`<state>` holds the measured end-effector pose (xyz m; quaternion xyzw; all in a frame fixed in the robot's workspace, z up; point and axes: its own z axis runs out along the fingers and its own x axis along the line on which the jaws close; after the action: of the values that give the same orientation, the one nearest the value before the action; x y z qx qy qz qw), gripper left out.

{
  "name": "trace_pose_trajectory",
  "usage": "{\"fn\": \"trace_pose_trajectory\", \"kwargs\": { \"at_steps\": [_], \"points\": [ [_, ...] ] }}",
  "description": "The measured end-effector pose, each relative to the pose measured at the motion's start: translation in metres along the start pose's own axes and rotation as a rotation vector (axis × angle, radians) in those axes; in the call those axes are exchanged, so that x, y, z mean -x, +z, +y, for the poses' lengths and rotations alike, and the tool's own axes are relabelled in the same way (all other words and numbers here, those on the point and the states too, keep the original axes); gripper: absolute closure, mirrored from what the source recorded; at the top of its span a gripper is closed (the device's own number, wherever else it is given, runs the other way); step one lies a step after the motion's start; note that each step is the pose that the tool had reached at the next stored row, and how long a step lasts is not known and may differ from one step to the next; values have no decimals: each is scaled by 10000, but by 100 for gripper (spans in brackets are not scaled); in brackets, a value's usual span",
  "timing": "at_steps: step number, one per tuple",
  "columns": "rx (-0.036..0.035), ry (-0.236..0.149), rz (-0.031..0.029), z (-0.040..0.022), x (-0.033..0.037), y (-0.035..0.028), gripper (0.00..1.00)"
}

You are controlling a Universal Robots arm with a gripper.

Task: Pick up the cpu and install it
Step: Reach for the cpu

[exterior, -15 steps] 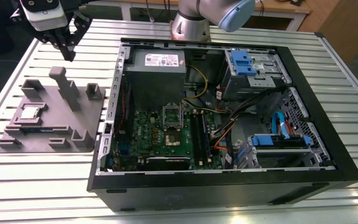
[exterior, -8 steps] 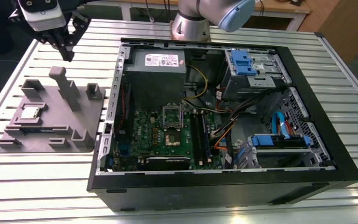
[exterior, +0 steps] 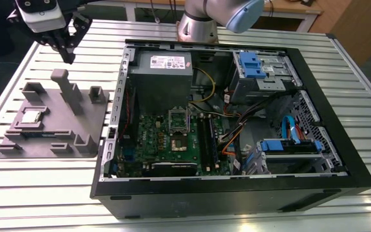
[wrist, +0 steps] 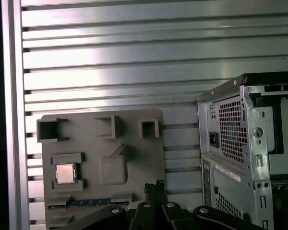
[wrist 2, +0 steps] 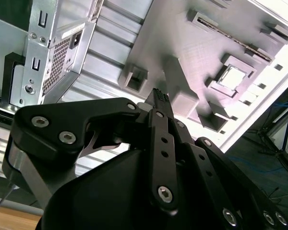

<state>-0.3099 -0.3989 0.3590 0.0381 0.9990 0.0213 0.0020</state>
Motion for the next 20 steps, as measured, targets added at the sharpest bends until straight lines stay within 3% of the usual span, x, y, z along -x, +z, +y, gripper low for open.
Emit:
{"fn": "trace_pose_trajectory", "kwargs": {
  "at_steps": [20],
  "points": [
    [-2,1,21,-7,-85,18,90]
  ]
}}
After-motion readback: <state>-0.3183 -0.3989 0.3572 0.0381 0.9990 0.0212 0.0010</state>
